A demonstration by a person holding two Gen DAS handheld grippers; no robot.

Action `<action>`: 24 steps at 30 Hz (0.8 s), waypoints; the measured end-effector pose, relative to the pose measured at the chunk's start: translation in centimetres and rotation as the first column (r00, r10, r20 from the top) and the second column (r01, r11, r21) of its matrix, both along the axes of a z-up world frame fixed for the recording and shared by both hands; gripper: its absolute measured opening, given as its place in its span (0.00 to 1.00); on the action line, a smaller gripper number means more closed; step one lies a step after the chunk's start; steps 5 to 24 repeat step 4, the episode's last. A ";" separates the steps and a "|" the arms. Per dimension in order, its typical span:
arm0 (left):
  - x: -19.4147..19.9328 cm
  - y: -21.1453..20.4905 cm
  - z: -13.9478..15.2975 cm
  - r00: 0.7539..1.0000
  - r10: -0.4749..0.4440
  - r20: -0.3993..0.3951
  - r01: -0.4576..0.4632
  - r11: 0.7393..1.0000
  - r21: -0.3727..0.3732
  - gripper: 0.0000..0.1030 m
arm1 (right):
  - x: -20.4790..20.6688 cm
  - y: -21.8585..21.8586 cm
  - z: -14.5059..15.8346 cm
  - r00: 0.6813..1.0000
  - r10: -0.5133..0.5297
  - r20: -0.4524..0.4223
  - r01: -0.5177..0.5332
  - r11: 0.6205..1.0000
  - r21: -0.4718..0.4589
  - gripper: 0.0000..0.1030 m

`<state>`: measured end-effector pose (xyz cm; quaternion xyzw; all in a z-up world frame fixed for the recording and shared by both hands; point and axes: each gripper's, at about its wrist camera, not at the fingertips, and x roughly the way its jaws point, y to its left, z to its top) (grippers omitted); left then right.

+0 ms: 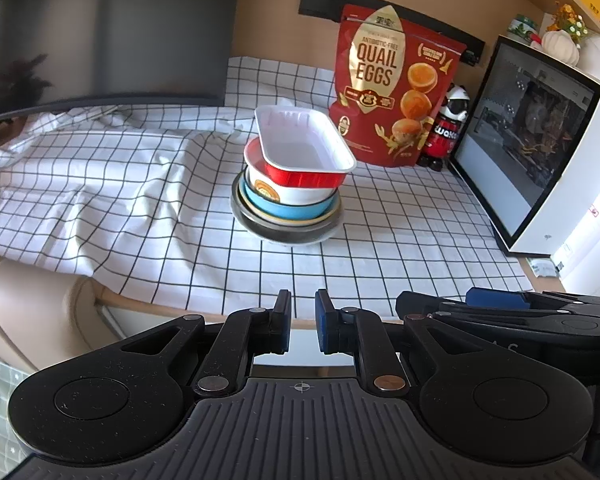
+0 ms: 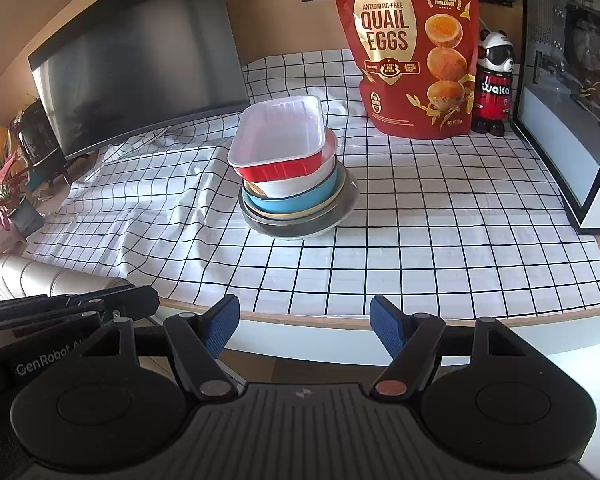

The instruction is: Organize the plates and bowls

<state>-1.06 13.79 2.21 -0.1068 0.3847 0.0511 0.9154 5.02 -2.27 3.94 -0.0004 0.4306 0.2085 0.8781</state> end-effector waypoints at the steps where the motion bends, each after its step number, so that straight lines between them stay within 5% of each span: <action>1: 0.0 0.0 0.0 1.000 0.000 0.004 0.000 1.000 0.004 0.15 | 0.0 0.0 0.0 1.000 0.000 0.000 0.000 1.000 -0.001 0.71; 24: 0.1 0.1 0.0 1.000 0.000 0.003 0.000 1.000 0.008 0.15 | 0.3 0.1 -0.1 1.000 -0.003 -0.005 0.003 1.000 -0.004 0.71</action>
